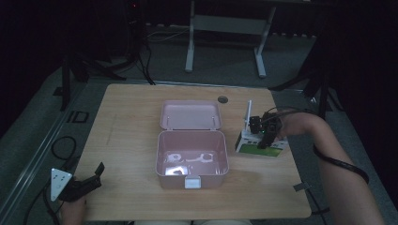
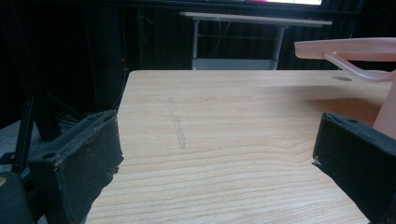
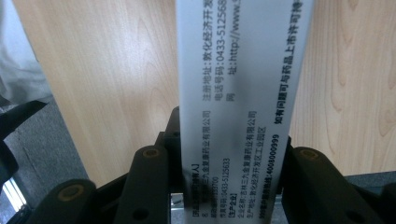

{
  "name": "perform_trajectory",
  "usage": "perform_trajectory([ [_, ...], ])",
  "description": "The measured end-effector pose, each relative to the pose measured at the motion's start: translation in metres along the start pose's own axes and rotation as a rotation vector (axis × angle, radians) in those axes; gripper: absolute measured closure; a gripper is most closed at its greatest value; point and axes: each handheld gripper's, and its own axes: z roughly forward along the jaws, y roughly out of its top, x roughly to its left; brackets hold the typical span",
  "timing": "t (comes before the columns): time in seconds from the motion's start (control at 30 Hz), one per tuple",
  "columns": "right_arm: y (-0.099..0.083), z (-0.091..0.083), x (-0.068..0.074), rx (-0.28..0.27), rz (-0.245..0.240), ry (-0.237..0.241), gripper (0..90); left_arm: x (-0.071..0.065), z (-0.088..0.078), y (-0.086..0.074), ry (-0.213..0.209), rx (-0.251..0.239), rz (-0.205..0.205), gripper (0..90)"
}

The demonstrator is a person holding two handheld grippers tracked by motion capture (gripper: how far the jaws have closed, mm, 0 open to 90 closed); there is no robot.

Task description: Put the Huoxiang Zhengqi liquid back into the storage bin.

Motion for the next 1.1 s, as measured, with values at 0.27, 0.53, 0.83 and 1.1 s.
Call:
perform_trajectory([
  [0.27,0.002,-0.021,0.007,-0.021,0.007,-0.014,63.8,0.000,0.001,0.000,0.001,0.004,-0.001,1.0],
  [0.53,0.011,-0.043,0.016,-0.022,-0.011,-0.027,63.8,0.000,0.000,0.000,0.002,0.001,-0.004,1.0],
  [0.83,0.030,-0.061,0.023,-0.015,-0.028,-0.027,63.8,0.000,0.000,0.000,0.002,0.000,-0.003,1.0],
  [1.1,0.051,-0.066,0.030,-0.021,-0.060,-0.021,63.8,0.000,0.000,0.000,0.001,-0.002,-0.003,1.0],
])
